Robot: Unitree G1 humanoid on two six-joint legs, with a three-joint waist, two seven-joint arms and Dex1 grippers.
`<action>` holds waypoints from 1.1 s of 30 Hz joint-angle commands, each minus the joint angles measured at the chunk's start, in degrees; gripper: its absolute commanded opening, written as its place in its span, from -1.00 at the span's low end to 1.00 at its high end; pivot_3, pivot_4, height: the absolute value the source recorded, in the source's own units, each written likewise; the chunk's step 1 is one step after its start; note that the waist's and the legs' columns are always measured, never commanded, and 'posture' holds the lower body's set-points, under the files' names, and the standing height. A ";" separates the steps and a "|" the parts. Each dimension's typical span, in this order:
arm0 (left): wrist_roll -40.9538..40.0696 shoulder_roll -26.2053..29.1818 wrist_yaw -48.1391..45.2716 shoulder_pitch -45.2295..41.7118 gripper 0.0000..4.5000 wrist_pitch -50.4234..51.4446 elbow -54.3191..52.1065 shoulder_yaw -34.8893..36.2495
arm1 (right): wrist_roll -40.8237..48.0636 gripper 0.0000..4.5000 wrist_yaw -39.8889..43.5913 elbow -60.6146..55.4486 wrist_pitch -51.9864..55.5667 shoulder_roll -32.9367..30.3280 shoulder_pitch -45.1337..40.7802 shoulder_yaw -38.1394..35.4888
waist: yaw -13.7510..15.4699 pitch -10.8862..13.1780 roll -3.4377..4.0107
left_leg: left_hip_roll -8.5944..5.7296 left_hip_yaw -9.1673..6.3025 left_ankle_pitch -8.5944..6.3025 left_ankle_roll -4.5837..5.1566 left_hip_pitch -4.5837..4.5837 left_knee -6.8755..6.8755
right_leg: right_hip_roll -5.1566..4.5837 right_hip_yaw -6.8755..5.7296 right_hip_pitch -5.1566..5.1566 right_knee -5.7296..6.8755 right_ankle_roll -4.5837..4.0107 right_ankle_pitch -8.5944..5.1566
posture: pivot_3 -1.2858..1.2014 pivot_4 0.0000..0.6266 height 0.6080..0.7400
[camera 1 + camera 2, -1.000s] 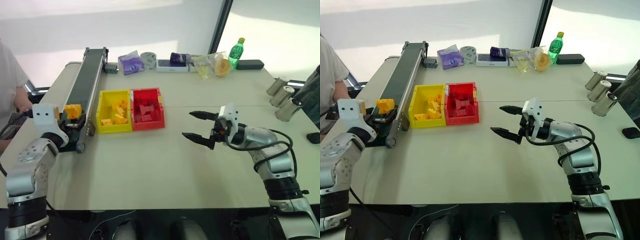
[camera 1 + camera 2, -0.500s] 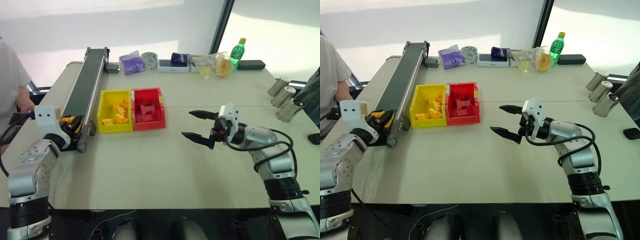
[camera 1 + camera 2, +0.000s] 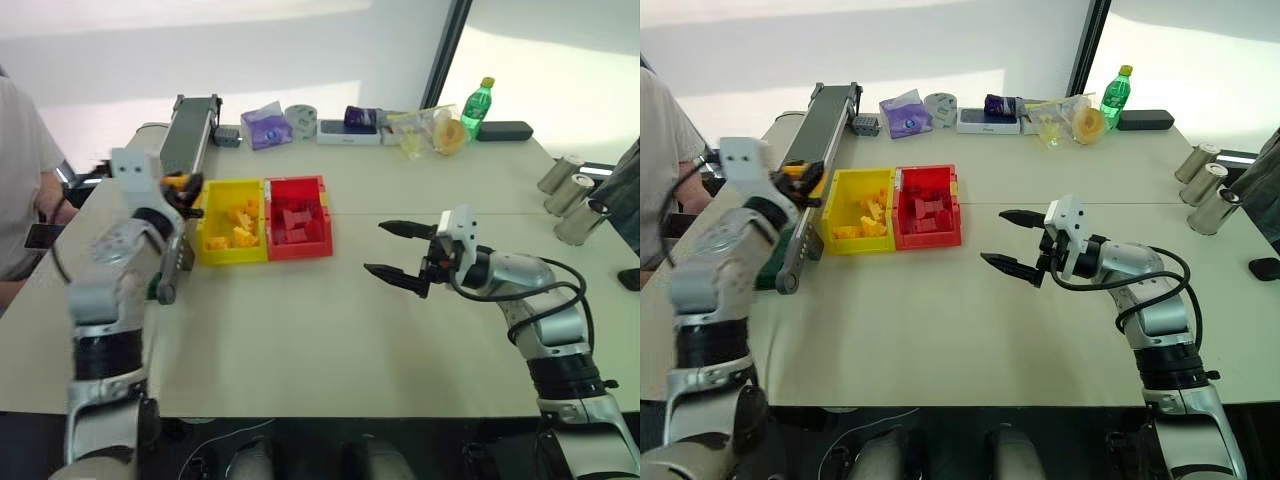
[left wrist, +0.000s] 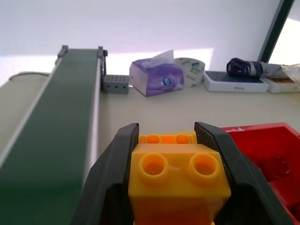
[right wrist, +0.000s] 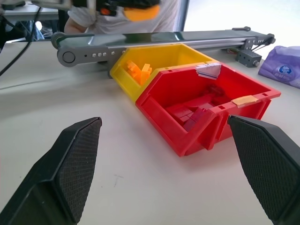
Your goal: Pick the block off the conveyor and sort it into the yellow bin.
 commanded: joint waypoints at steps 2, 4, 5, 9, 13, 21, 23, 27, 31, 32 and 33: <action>5.36 -1.78 -0.49 -8.41 -0.39 -9.57 13.69 -2.99 | 0.49 1.00 -0.62 -1.96 -0.46 -0.31 -0.21 -1.49 | 0.01 0.00 0.00 | -0.01 0.01 0.00 0.00 -0.02 0.00 | 0.02 0.00 -0.03 0.00 0.00 0.00 | 0.03 -0.52 1.00; 5.57 -2.73 -2.56 -11.09 -0.39 -12.80 19.31 -3.31 | 0.55 1.00 -1.02 -2.61 -0.18 -0.50 0.16 -1.67 | -0.24 0.00 0.00 | -0.01 0.03 0.00 0.00 -0.02 -0.02 | 0.04 -0.01 -0.06 -0.01 0.00 0.00 | 0.03 -0.52 1.00; 6.08 -2.90 -3.30 -12.03 -0.39 -13.98 21.52 -3.78 | 0.58 1.00 -1.19 -2.93 -0.08 -0.63 0.38 -1.78 | -0.22 0.00 0.00 | 0.00 0.06 0.00 0.00 -0.01 -0.03 | 0.03 0.00 -0.08 0.00 0.01 0.00 | 0.03 -0.52 1.00; 7.04 -3.12 -4.36 -14.01 0.39 -16.11 25.58 -3.81 | 0.82 1.00 -1.65 -3.84 0.24 -1.14 1.27 -2.27 | -0.23 0.00 0.00 | 0.00 0.10 0.01 -0.01 -0.02 -0.07 | 0.05 -0.02 -0.12 0.00 0.01 -0.01 | 0.03 -0.52 1.00; 6.83 -2.58 -4.33 -13.28 0.97 -17.20 24.29 -2.37 | 1.05 1.00 -1.83 -4.17 0.20 -1.45 2.05 -2.60 | -0.13 0.01 0.00 | 0.01 0.10 0.01 -0.01 -0.04 -0.05 | 0.04 -0.02 -0.14 0.00 0.01 -0.01 | 0.03 -0.52 1.00; 0.14 3.86 -10.26 0.24 0.97 -6.11 0.61 1.83 | 1.02 1.00 -1.42 -4.02 0.47 -1.51 1.61 -2.26 | -0.64 0.01 0.00 | 0.06 0.11 0.02 -0.03 -0.03 -0.07 | 0.05 0.02 -0.17 0.04 0.01 -0.01 | 0.03 -0.52 1.00; -4.61 6.70 -13.42 6.62 0.97 -2.17 -8.49 4.77 | 1.04 1.00 -1.06 -3.81 0.54 -1.72 1.44 -2.27 | -0.84 0.01 0.01 | 0.13 0.12 0.02 -0.04 -0.03 -0.08 | 0.01 0.07 -0.19 0.05 0.01 -0.01 | 0.03 -0.52 1.00; -14.38 14.43 -22.06 22.23 0.97 4.80 -24.13 12.48 | 0.92 1.00 0.36 -2.33 0.23 -2.31 0.84 -2.41 | -0.62 0.01 0.01 | 0.24 0.11 0.02 -0.05 -0.04 -0.08 | -0.03 0.09 -0.21 0.06 0.01 -0.01 | 0.03 -0.52 1.00; -17.07 20.11 -27.00 34.46 0.97 6.93 -27.93 20.75 | 0.65 1.00 1.84 -0.54 -0.40 -2.42 -0.11 -2.20 | -0.08 0.01 0.02 | 0.19 0.06 0.02 -0.04 0.01 -0.07 | -0.09 0.07 -0.12 0.06 0.00 -0.01 | 0.03 -0.52 1.00; -17.96 20.34 -28.03 36.40 0.97 6.41 -28.09 22.94 | 0.57 1.00 2.14 -0.04 -0.55 -2.37 -0.47 -2.14 | 0.02 0.01 0.01 | 0.19 0.03 0.02 -0.04 0.02 -0.05 | -0.11 0.04 -0.09 0.06 -0.02 -0.02 | 0.03 -0.52 1.00; -18.10 20.46 -28.70 38.08 0.97 5.49 -28.20 24.77 | 0.43 1.00 2.43 0.36 -0.78 -2.36 -0.78 -2.05 | 0.03 0.01 0.01 | 0.18 0.00 0.02 -0.04 0.02 -0.04 | -0.12 0.02 -0.06 0.05 -0.02 -0.02 | 0.03 -0.52 1.00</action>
